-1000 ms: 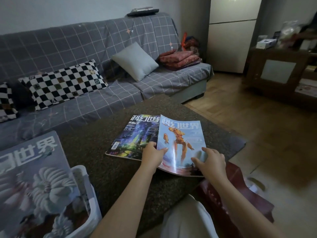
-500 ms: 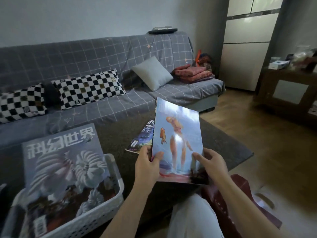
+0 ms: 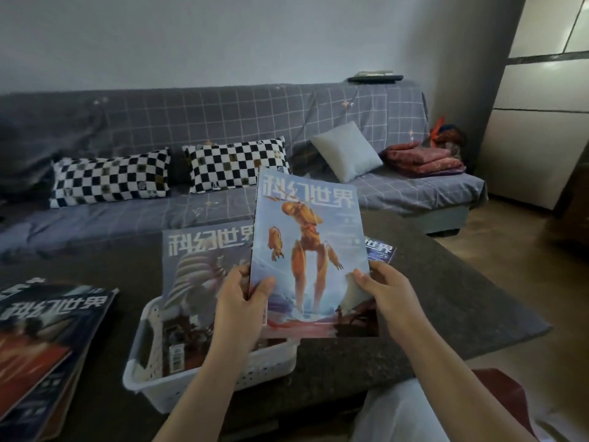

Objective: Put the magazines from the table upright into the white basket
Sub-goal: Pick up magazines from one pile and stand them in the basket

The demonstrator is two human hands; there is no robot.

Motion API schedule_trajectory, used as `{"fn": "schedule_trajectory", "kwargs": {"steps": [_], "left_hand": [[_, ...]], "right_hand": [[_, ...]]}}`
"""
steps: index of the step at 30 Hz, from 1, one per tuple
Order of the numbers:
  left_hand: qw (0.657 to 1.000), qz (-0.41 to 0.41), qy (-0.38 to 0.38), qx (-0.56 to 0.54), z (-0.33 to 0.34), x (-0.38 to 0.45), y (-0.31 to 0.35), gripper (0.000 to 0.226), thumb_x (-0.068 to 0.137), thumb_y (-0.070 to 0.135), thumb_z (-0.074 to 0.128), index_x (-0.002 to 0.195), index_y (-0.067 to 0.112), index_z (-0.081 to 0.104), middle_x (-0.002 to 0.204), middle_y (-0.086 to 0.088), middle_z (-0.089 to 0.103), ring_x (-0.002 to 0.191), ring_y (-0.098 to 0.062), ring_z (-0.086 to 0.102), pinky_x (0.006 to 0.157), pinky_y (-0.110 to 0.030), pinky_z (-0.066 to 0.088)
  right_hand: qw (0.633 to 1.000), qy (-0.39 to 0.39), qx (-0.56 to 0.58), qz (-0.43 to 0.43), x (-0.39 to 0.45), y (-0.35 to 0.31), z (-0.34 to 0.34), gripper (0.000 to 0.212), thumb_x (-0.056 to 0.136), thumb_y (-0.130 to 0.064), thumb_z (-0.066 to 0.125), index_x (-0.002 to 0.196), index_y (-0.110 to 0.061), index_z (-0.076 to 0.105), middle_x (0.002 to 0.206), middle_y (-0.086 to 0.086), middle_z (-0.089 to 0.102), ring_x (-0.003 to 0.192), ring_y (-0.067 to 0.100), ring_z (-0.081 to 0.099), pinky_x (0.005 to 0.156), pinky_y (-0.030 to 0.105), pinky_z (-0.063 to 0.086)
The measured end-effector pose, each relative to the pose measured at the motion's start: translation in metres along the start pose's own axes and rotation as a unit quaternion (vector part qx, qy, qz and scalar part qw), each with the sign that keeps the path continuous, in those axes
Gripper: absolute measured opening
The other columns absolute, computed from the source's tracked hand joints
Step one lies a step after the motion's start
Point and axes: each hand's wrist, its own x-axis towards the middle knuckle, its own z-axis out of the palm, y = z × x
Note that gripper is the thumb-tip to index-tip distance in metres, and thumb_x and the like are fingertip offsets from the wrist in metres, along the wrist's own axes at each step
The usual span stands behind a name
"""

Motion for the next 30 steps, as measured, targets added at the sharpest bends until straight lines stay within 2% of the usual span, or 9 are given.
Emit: {"fn": "schedule_trajectory", "kwargs": {"steps": [5,9,12,14,18,21,24,27,30], "left_hand": [[1.000,-0.007,0.018,-0.005,-0.050,0.005,-0.020,0.018,0.089,0.017,0.065,0.093,0.033,0.059,0.087,0.011,0.074,0.077,-0.011,0.071,0.070,-0.035,0.055],[0.999,-0.028,0.036,-0.016,-0.082,0.009,-0.032,0.032,0.087,0.013,0.066,0.094,0.043,0.058,0.093,0.007,0.075,0.080,-0.016,0.073,0.068,-0.037,0.057],[0.997,-0.033,0.069,0.029,-0.098,0.013,-0.040,0.040,0.084,0.016,0.070,0.090,0.053,0.056,0.094,0.010,0.073,0.083,-0.011,0.071,0.068,-0.034,0.057],[0.993,-0.039,0.094,0.067,-0.104,0.016,-0.045,0.037,0.082,0.019,0.072,0.094,0.049,0.053,0.095,0.013,0.070,0.087,-0.009,0.069,0.071,-0.034,0.056],[0.985,-0.051,0.102,0.132,-0.111,0.020,-0.057,0.040,0.080,0.020,0.074,0.109,0.034,0.049,0.103,0.007,0.065,0.086,-0.005,0.062,0.061,-0.021,0.046],[0.975,-0.066,0.104,0.184,-0.111,0.020,-0.061,0.047,0.080,0.019,0.074,0.117,0.029,0.048,0.122,0.000,0.056,0.096,-0.011,0.057,0.070,-0.023,0.045],[0.968,-0.082,0.112,0.210,-0.110,0.017,-0.061,0.061,0.081,0.017,0.074,0.133,0.022,0.042,0.138,-0.003,0.036,0.101,-0.010,0.044,0.070,-0.017,0.038],[0.968,-0.091,0.107,0.207,-0.111,0.013,-0.060,0.072,0.081,0.013,0.073,0.141,0.022,0.035,0.143,-0.005,0.031,0.115,-0.019,0.047,0.086,-0.031,0.044],[0.966,-0.090,0.106,0.216,-0.110,0.011,-0.059,0.072,0.082,0.014,0.072,0.143,0.022,0.035,0.145,-0.005,0.028,0.123,-0.024,0.045,0.095,-0.038,0.043]], "right_hand": [[0.998,-0.059,0.013,-0.011,0.002,0.000,0.044,0.021,0.086,-0.017,0.066,0.106,-0.017,0.062,0.094,0.001,0.072,0.086,0.019,0.068,0.069,0.033,0.056],[0.995,-0.094,-0.009,-0.030,0.002,0.001,0.080,0.011,0.087,-0.018,0.065,0.091,-0.027,0.061,0.088,-0.005,0.072,0.082,0.013,0.068,0.063,0.027,0.053],[0.992,-0.100,-0.050,-0.062,0.002,0.002,0.105,0.012,0.086,-0.020,0.066,0.089,-0.029,0.059,0.087,-0.011,0.069,0.080,0.006,0.065,0.061,0.021,0.049],[0.987,-0.103,-0.088,-0.084,0.003,0.001,0.117,0.012,0.086,-0.022,0.066,0.094,-0.026,0.058,0.090,-0.013,0.068,0.081,0.003,0.063,0.060,0.019,0.047],[0.974,-0.099,-0.169,-0.116,0.003,0.006,0.131,0.012,0.087,-0.024,0.064,0.094,-0.027,0.054,0.089,-0.013,0.064,0.081,0.003,0.061,0.061,0.019,0.048],[0.960,-0.091,-0.232,-0.128,0.001,0.013,0.134,0.013,0.087,-0.027,0.064,0.093,-0.027,0.053,0.086,-0.013,0.060,0.082,0.006,0.059,0.055,0.014,0.039],[0.953,-0.083,-0.261,-0.130,-0.002,0.019,0.136,0.022,0.086,-0.028,0.065,0.104,-0.023,0.054,0.105,-0.004,0.061,0.096,0.012,0.058,0.067,0.018,0.045],[0.947,-0.077,-0.280,-0.138,-0.005,0.022,0.137,0.045,0.083,-0.028,0.068,0.123,-0.019,0.049,0.121,-0.001,0.055,0.110,0.015,0.053,0.086,0.029,0.049],[0.945,-0.075,-0.284,-0.145,-0.007,0.025,0.135,0.054,0.082,-0.026,0.070,0.130,-0.021,0.046,0.130,0.001,0.047,0.117,0.018,0.049,0.094,0.034,0.048]]}}
